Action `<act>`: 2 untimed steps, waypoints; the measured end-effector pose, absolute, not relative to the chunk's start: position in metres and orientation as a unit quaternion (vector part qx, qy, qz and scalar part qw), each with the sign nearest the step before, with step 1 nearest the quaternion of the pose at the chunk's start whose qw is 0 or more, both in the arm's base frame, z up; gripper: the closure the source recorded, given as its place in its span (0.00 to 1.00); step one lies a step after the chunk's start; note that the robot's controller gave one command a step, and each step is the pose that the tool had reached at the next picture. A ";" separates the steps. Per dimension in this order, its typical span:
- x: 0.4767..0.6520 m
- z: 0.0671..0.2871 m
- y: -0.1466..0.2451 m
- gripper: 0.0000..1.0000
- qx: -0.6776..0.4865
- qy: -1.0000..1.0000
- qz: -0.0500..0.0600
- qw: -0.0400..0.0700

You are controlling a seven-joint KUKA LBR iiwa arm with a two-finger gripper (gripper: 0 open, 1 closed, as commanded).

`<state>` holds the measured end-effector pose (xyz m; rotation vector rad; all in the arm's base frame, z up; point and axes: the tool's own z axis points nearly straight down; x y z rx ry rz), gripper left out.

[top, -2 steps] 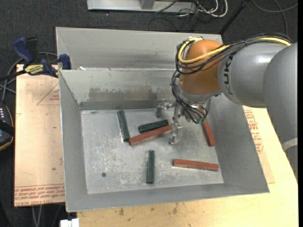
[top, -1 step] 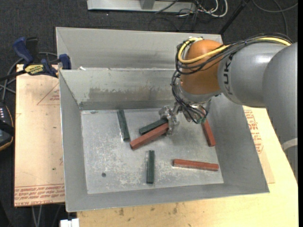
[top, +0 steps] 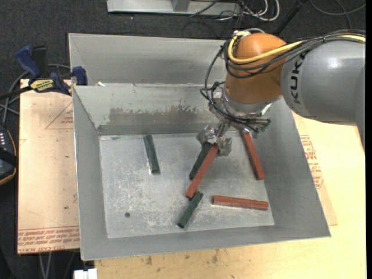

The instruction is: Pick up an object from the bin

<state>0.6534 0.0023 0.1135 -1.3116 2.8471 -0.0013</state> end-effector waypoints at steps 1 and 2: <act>0.653 0.112 0.002 0.00 -0.418 0.909 0.001 0.002; 0.650 0.115 0.032 0.00 -0.513 0.858 0.000 0.002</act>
Offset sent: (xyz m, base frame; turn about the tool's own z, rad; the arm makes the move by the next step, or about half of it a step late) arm 0.0000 0.0000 0.0000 0.0000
